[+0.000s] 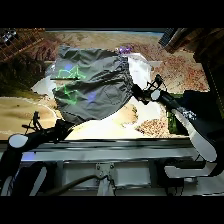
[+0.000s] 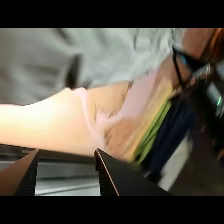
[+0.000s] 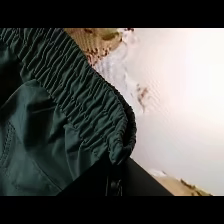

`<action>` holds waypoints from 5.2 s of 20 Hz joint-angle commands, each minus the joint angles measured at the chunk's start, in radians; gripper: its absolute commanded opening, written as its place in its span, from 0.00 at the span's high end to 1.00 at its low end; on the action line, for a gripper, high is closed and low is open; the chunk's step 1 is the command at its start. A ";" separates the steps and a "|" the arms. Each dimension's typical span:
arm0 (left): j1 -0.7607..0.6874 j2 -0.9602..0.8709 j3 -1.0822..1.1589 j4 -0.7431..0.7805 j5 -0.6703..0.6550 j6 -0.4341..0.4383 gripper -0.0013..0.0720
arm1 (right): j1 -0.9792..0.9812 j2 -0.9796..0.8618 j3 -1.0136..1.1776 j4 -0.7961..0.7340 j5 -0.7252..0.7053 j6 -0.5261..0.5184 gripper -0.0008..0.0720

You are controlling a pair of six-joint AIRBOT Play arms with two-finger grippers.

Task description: Fold the clothes and pants, and hang the long-sleeved shirts on hangers.

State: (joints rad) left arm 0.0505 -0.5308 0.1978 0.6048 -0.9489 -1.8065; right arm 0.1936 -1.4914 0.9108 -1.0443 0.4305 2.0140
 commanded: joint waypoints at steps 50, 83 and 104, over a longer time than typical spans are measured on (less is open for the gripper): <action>-0.404 -0.267 -0.136 -0.389 0.867 -0.273 0.96 | 0.000 0.000 0.000 -0.037 0.026 0.000 0.94; -0.174 -0.007 0.707 0.513 0.283 0.473 0.97 | 0.000 0.834 -0.009 -0.313 0.589 0.056 0.93; -0.174 -0.018 1.497 0.649 0.347 0.659 0.98 | 0.000 0.796 0.927 0.185 0.809 0.187 0.93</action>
State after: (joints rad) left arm -0.1238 -0.5526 1.6596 1.2072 -0.6292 -1.1606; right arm 0.1936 -0.7113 1.7725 -0.9455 1.2171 2.1025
